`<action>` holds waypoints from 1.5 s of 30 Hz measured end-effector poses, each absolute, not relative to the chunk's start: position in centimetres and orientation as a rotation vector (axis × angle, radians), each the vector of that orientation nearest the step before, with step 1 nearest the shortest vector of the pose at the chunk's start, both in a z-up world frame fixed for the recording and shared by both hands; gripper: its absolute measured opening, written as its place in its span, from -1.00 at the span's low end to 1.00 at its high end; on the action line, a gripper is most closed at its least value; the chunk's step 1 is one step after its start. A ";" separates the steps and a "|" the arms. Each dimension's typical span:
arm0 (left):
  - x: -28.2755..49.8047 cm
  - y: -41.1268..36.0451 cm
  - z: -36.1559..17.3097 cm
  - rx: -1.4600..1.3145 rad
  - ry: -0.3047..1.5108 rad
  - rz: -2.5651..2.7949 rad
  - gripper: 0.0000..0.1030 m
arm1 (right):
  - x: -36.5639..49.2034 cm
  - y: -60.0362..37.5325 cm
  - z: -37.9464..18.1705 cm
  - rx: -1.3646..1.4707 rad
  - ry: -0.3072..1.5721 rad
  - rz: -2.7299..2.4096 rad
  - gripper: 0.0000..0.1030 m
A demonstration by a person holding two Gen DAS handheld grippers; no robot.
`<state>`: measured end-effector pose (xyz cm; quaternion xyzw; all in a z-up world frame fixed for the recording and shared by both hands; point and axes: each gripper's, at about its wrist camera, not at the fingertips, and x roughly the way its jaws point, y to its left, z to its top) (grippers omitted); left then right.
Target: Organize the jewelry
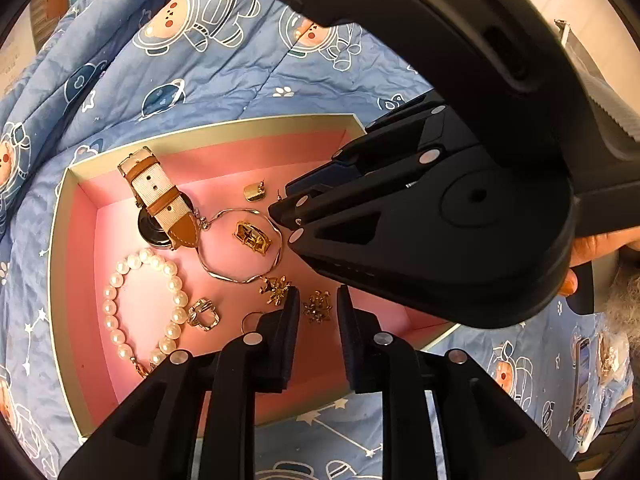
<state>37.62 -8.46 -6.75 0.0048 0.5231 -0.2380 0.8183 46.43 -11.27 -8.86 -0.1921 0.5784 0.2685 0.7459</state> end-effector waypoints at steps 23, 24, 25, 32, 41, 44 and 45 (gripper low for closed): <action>32.9 -4.9 -2.2 -0.020 0.943 -0.483 0.34 | 45.6 -13.2 -4.6 -0.302 1.155 0.587 -0.23; 32.6 -4.7 -2.1 -0.024 0.936 -0.481 0.41 | 45.0 -13.4 -4.2 -0.300 1.128 0.581 -0.22; 32.3 -4.5 -2.1 -0.028 0.928 -0.480 0.47 | 44.6 -13.6 -3.9 -0.295 1.099 0.584 -0.21; 28.6 -3.3 -1.3 -0.006 0.812 -0.401 0.79 | 40.7 -15.5 -2.5 -0.225 0.920 0.525 -0.21; 22.0 -2.3 -2.6 0.048 0.629 -0.217 0.87 | 30.7 -16.9 -0.9 -0.116 0.581 0.306 0.49; 19.1 -1.3 -2.6 0.021 0.604 -0.179 0.87 | 25.4 -16.8 -0.2 -0.086 0.477 0.274 0.50; 18.2 -0.9 -2.6 0.005 0.598 -0.169 0.87 | 23.6 -16.7 0.1 -0.085 0.452 0.248 0.50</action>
